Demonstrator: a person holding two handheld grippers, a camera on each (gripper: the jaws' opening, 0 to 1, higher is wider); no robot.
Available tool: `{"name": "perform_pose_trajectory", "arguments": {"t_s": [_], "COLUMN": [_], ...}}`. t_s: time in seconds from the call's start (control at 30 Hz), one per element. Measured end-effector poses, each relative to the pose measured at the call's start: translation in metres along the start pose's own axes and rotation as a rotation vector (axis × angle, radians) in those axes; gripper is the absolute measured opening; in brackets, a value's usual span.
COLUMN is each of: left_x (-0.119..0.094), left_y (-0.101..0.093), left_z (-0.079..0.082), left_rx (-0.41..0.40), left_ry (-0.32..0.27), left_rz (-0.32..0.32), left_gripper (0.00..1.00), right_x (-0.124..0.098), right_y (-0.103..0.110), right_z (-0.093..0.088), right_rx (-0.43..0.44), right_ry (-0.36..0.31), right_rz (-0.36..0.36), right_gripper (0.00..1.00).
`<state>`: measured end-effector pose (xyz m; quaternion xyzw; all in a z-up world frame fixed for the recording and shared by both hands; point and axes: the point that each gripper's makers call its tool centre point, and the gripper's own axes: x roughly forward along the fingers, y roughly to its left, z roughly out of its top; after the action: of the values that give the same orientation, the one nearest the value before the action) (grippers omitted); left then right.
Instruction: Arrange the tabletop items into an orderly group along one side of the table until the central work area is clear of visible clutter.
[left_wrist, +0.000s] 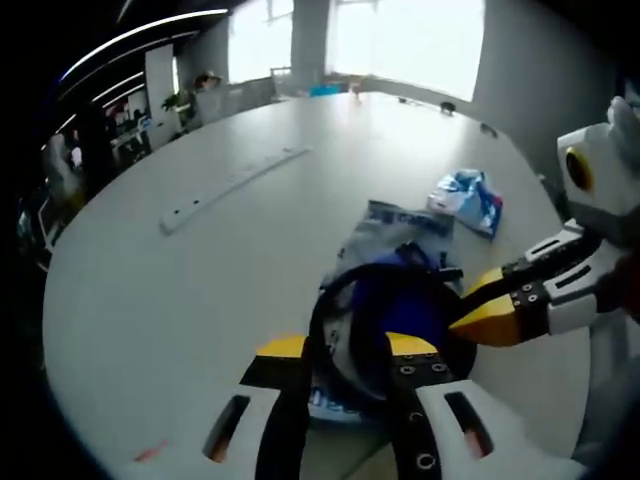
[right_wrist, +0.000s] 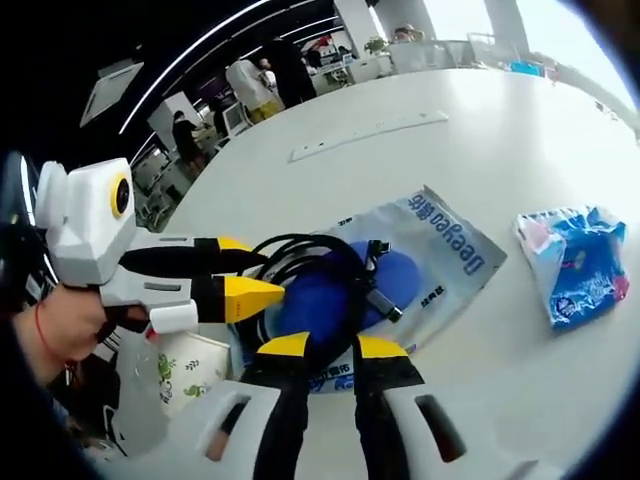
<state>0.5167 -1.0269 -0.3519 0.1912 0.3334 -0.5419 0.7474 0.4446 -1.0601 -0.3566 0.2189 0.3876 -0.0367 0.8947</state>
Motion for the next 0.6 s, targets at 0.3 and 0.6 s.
{"name": "perform_pose_trajectory", "arguments": {"t_s": [0.3,0.6], "left_x": [0.0010,0.0017], "left_y": [0.0001,-0.0006], "left_z": [-0.0021,-0.0013], "left_rx": [-0.001,0.010], "left_ry": [0.004,0.007], "left_rz": [0.006,0.026], "left_gripper": [0.22,0.19], "right_x": [0.0011,-0.0001], "right_y": [-0.0014,-0.0028], "right_z": [-0.0003,-0.0012], "right_rx": [-0.001,-0.003], "right_ry": [0.004,0.009], "right_rz": [-0.003,-0.009], "right_gripper": [0.10,0.09]}}
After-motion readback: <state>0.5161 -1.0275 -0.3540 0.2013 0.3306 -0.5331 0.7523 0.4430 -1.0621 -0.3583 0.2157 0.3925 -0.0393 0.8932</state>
